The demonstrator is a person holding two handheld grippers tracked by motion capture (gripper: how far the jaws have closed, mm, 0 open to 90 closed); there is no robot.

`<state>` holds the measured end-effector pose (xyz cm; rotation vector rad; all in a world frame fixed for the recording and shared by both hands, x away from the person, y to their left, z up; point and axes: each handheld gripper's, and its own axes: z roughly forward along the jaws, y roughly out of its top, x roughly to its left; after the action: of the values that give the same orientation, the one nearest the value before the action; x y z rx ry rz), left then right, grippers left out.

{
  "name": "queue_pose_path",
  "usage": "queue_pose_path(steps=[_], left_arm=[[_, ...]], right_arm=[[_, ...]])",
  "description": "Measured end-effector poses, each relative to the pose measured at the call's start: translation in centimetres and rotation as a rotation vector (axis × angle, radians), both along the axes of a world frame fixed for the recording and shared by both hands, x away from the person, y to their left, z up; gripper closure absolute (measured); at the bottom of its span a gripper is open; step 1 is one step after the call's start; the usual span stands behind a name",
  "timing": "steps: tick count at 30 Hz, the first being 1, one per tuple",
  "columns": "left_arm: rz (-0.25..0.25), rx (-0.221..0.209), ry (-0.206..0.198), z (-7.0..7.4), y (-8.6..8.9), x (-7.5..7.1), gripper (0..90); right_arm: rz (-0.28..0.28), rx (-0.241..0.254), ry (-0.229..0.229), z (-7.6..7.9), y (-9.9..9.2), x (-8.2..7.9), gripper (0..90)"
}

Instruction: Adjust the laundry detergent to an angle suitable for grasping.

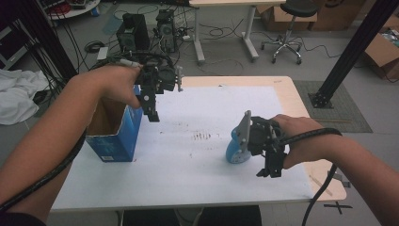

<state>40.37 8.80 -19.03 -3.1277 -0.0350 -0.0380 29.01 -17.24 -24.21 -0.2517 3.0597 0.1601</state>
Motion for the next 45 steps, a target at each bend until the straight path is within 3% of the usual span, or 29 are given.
queue_pose_path(steps=[7, 19, 21, 26, 35, 45], left_arm=[[0.005, -0.004, 0.002, 0.0, 0.2, 0.1, 0.1], [0.022, -0.004, 0.001, 0.1, 0.8, 0.3, 0.0], [0.026, 0.0, 0.002, 0.1, 0.8, 0.3, 0.1], [0.029, -0.001, 0.001, 0.3, 0.9, 0.2, 0.0], [0.046, 0.002, 0.001, 0.3, 1.4, 0.2, 0.1], [0.043, 0.006, 0.003, 0.3, 1.0, 0.1, 0.0]], right_arm=[[0.046, -0.007, 0.008, 1.1, 0.3, 0.5, 0.0], [0.034, 0.006, -0.016, 2.9, 0.1, 3.3, 0.2], [0.044, 0.002, -0.042, 2.8, 0.1, 3.8, 0.8], [0.036, -0.01, -0.047, 2.3, 0.1, 4.9, 0.0], [0.03, -0.021, -0.015, 1.5, 0.2, 6.8, 0.0], [0.054, -0.039, -0.009, 0.4, 0.7, 8.1, 0.0]])
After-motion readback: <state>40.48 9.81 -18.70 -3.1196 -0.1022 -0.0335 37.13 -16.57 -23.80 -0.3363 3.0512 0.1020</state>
